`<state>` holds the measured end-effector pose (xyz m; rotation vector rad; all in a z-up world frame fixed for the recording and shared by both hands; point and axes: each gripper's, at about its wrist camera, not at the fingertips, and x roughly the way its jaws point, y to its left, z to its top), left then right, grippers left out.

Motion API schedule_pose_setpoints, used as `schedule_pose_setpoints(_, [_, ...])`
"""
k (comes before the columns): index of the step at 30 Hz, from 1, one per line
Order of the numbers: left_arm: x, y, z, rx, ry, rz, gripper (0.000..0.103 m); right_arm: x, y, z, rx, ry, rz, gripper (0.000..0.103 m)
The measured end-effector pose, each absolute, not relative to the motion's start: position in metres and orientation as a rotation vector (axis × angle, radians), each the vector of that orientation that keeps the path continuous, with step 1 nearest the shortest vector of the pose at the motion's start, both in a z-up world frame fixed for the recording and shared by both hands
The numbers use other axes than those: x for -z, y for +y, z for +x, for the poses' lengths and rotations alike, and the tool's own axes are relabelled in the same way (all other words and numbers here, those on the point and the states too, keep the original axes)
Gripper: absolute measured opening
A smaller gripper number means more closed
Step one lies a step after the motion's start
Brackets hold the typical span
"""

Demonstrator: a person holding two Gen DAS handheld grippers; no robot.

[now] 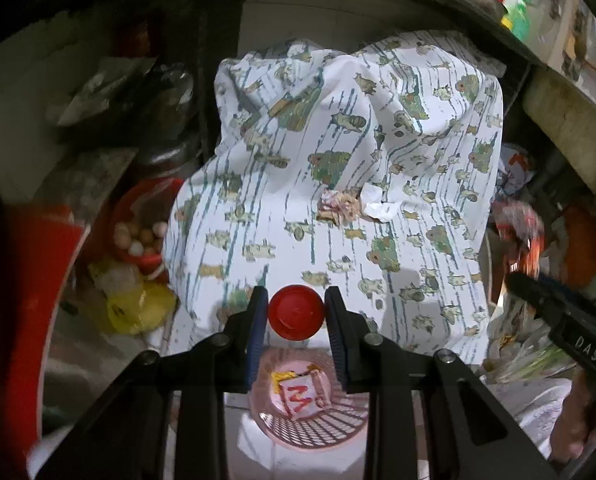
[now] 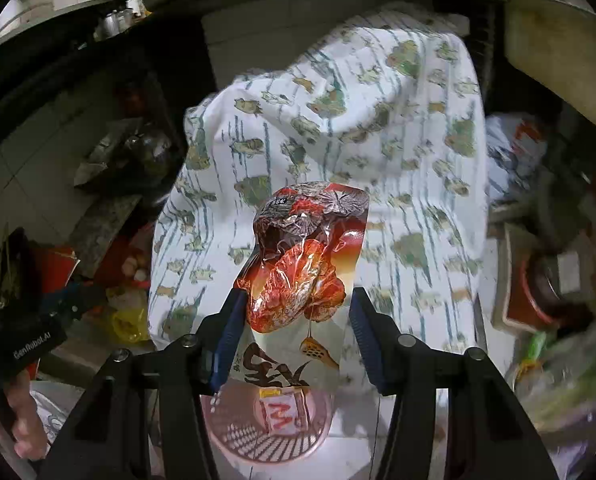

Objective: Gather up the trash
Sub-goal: 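Carry the red cap and orange wrapper over the pink basket and release both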

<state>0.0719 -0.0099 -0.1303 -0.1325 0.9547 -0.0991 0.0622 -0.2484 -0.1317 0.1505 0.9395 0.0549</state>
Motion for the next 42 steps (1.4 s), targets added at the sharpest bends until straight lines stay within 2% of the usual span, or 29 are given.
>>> schedule_pose_setpoints(3, [0.142,-0.006,0.062,0.096,0.971,-0.187,0.027,0.139,-0.249,0.037,-0.031,0.925,0.247,0.055])
schedule_pose_setpoints(9, [0.181,-0.008,0.062,0.112,1.038,-0.143,0.027,0.191,-0.228,0.023,-0.063,1.005,0.129,0.055])
schedule_pose_setpoints(22, [0.316,-0.008,0.074,0.137,1.393,-0.179,0.027,0.334,-0.204,0.026,-0.135,1.305,-0.076,0.055])
schedule_pose_setpoints(33, [0.394,-0.024,0.085,0.126,1.526,-0.171,0.027,0.438,-0.207,0.041,-0.149,1.486,0.06,0.055])
schedule_pose_setpoints(40, [0.41,-0.02,0.081,0.081,1.553,-0.197,0.027,0.469,-0.212,0.043,-0.124,1.532,0.064,0.056])
schedule_pose_setpoints(42, [0.407,-0.02,0.083,0.093,1.543,-0.208,0.035,0.468,-0.211,0.044,-0.125,1.519,0.064,0.056])
